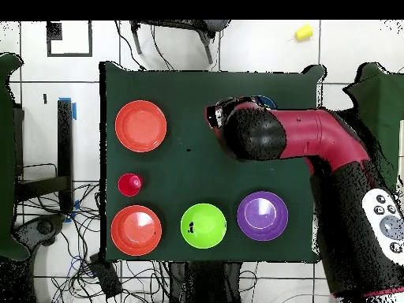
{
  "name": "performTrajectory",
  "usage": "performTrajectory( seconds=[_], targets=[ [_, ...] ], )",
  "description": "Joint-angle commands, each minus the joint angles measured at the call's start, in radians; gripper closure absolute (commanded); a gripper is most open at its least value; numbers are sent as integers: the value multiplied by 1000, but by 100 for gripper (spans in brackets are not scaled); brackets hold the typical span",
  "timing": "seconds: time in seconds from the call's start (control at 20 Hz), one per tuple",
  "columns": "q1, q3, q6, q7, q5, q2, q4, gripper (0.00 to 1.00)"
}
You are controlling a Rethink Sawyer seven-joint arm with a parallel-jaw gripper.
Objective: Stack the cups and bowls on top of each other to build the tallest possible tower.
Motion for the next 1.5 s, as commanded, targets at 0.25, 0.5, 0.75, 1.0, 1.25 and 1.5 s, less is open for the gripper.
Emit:
performTrajectory(
  seconds=[0.25,0.5,0.75,1.0,1.25,1.5],
  targets=[
    [7,-52,-23,73,3,51,44,0],
    [20,-64,-21,76,-9,67,34,0],
    [14,-44,-5,31,-14,80,48,0],
    [0,-7,9,-9,1,82,58,0],
    [-2,43,23,-80,-2,102,48,0],
    [11,48,68,-132,-23,137,21,0]
  ],
)
